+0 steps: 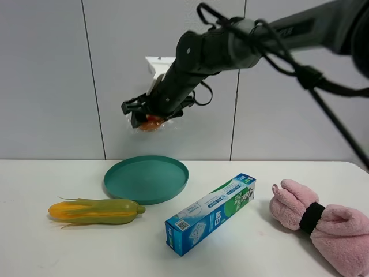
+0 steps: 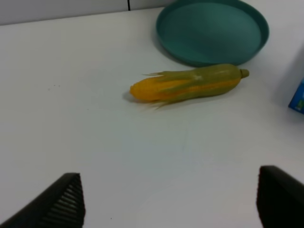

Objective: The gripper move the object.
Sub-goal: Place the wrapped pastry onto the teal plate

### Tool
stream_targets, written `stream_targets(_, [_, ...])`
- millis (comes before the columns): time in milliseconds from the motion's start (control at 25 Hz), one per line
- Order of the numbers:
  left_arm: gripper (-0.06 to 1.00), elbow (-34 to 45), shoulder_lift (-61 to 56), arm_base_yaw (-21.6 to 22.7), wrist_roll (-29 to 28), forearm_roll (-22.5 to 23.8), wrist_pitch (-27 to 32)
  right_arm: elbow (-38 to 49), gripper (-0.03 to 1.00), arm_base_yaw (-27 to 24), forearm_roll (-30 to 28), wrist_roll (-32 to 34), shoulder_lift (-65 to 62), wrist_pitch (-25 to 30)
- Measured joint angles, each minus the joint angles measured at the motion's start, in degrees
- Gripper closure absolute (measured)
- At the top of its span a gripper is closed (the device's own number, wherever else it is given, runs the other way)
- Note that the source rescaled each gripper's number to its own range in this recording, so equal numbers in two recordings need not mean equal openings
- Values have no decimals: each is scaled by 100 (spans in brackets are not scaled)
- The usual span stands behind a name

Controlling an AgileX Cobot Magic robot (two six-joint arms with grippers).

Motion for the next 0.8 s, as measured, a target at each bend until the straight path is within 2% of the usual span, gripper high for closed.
stream_targets(200, [-6, 0, 0, 0, -5, 0, 0, -317, 97, 253, 0, 0, 773, -142])
stream_targets(480, [-6, 0, 0, 0, -5, 0, 0, -332, 97, 278, 0, 0, 1216, -357])
stream_targets(800, [-6, 0, 0, 0, -5, 0, 0, -359, 97, 278, -441, 0, 1464, -517])
